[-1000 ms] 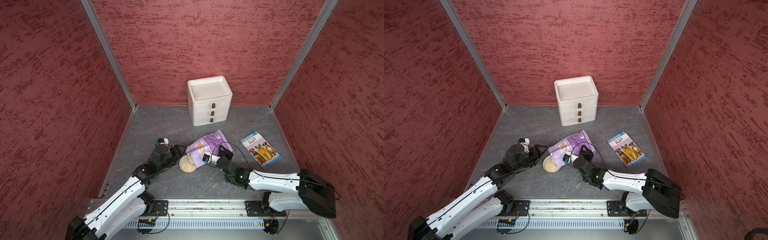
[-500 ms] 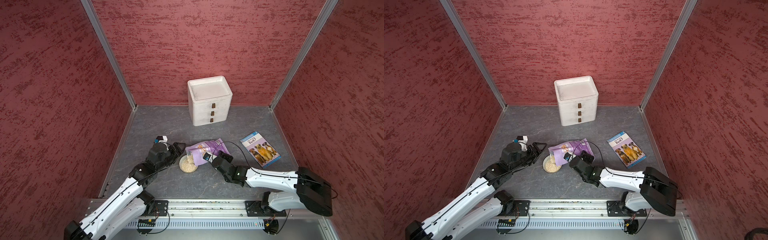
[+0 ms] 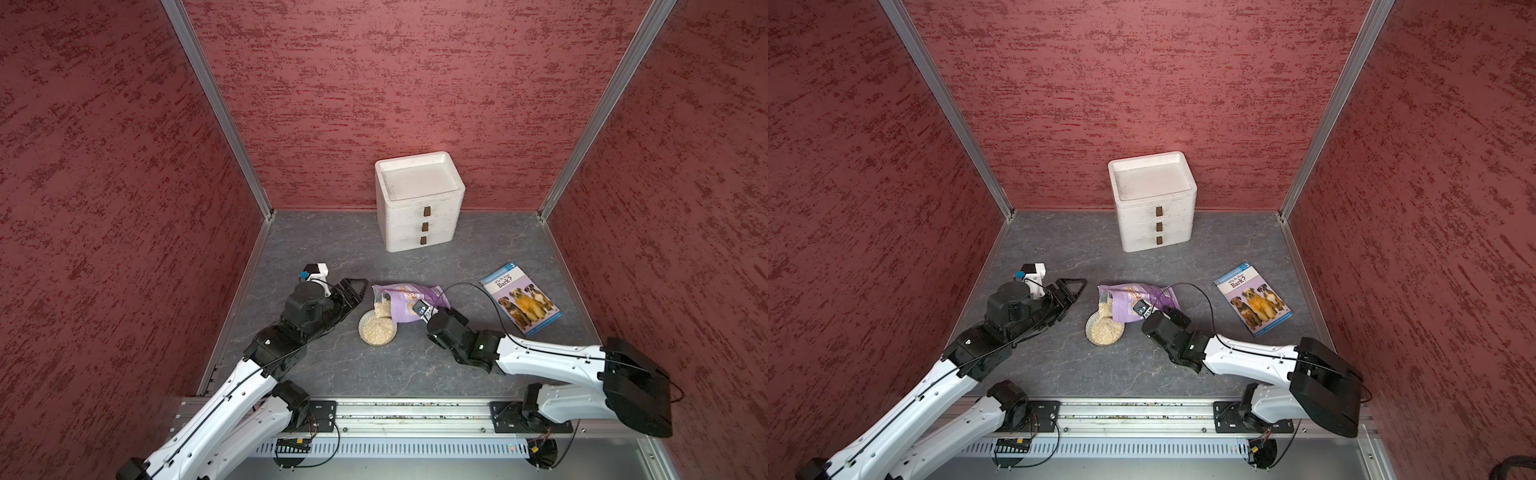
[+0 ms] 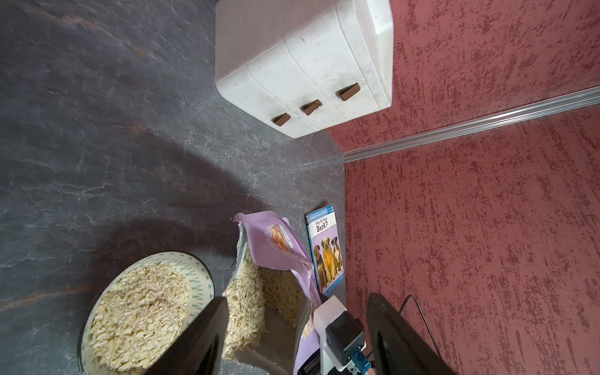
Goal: Pour the oats into the breakfast bowl
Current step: Pour the oats into the bowl, then place the oats bag at the center of the board.
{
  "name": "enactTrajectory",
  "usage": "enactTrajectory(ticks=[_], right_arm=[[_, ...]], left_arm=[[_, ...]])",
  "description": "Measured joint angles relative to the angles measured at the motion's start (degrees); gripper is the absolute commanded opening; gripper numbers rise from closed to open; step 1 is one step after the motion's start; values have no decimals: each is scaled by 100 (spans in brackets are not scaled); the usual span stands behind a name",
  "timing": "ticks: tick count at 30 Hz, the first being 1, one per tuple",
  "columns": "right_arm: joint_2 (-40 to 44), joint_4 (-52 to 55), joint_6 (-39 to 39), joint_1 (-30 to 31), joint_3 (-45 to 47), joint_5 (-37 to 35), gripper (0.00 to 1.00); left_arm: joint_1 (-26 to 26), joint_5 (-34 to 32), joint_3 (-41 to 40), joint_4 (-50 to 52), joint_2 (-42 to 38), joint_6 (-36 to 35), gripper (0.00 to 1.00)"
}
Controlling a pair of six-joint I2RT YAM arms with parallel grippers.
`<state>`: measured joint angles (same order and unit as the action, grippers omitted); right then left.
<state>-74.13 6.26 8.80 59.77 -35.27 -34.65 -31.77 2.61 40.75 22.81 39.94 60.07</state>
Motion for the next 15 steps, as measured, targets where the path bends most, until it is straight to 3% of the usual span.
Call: enactTrajectory(ticks=[6, 15], right_arm=[[267, -181, -614, -264, 140, 487, 0], [1665, -1458, -1917, -1012, 1362, 1687, 0]], left_arm=[[0, -131, 42, 155, -20, -162, 71], [0, -114, 168, 181, 79, -337, 71]])
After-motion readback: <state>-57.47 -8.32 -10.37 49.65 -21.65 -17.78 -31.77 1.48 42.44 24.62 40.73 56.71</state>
